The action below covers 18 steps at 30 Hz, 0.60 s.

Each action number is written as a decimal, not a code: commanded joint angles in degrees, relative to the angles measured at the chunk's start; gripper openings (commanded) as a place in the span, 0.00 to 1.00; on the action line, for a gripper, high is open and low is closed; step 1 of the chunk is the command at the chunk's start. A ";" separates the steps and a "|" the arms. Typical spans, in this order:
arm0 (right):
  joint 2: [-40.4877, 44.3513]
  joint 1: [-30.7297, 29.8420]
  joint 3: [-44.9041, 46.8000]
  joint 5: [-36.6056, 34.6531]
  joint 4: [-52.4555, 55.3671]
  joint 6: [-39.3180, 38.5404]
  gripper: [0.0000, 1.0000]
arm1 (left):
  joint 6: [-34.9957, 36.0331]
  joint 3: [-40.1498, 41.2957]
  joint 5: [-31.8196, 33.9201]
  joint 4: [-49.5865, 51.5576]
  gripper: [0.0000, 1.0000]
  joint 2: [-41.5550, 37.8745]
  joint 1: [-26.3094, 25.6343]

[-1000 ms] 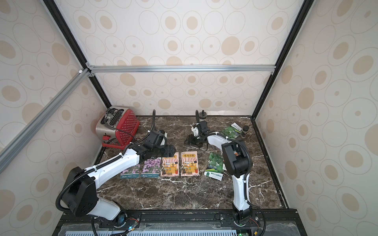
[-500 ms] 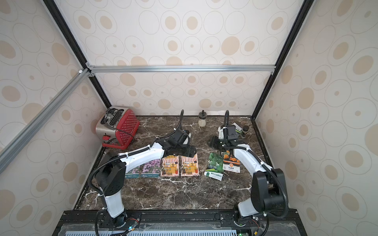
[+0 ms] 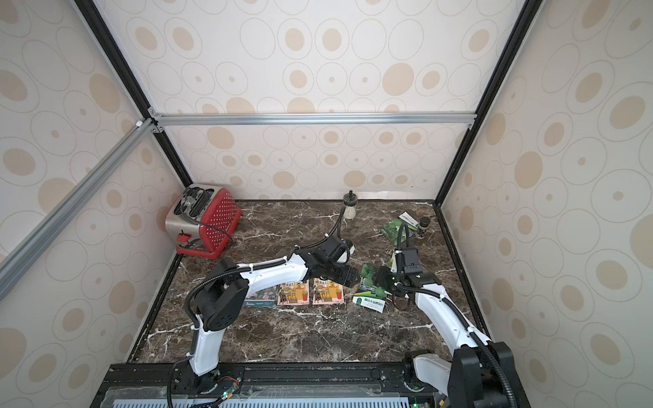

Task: Arrange the seed packets in a row
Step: Adjust the seed packet at the center of the board.

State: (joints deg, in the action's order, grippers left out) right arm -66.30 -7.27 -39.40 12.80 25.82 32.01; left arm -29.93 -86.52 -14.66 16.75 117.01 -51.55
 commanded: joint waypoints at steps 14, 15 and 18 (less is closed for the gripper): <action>-16.98 -6.34 -8.03 -9.58 3.51 -5.34 0.59 | -1.45 13.17 7.03 3.70 0.87 -26.98 4.17; -17.96 -6.97 -8.87 -10.37 3.78 -5.61 0.59 | -1.57 14.49 7.63 3.87 0.87 -28.75 4.47; -21.58 -8.41 -11.31 -11.90 4.79 -6.33 0.59 | -2.01 18.39 8.98 4.25 0.88 -33.77 5.59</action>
State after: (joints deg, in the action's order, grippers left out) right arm -85.80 -14.61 -48.60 4.32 28.08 27.33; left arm -30.72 -70.13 -8.16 19.35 86.17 -46.89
